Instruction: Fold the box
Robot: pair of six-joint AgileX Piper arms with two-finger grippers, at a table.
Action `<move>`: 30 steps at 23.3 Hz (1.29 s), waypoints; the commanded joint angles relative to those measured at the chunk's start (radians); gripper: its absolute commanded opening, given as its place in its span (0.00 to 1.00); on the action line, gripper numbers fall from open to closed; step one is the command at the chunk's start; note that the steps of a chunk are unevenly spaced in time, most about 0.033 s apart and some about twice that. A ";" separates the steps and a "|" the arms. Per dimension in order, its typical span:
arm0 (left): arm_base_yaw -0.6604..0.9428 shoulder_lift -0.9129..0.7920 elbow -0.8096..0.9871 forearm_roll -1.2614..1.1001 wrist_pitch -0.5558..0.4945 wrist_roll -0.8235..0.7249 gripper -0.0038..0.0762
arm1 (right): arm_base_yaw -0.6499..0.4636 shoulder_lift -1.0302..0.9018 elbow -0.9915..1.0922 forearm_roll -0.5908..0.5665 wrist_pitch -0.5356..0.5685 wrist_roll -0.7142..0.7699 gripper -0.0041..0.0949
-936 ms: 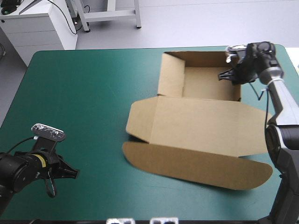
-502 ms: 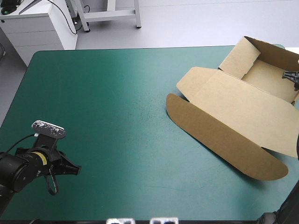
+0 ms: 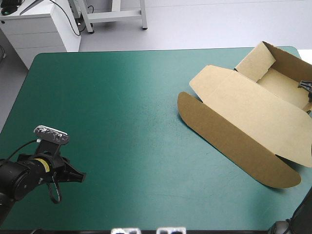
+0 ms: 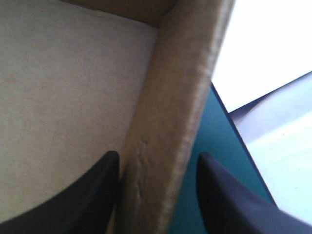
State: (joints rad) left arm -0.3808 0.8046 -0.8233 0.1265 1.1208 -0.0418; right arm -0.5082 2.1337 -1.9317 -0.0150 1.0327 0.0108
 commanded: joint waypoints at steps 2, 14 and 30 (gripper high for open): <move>-0.001 -0.006 -0.025 0.002 -0.045 -0.010 0.04 | -0.007 -0.059 -0.033 -0.023 -0.012 -0.025 0.87; -0.001 -0.006 -0.025 -0.004 -0.072 -0.010 0.04 | -0.007 -0.298 -0.035 0.211 0.029 -0.118 0.98; -0.001 -0.006 -0.025 -0.062 -0.151 -0.012 0.04 | 0.174 -0.518 -0.035 0.396 0.216 -0.263 0.04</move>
State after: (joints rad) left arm -0.3808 0.8046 -0.8233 0.0807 1.0329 -0.0418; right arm -0.3826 1.6871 -1.9356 0.3568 1.2450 -0.2190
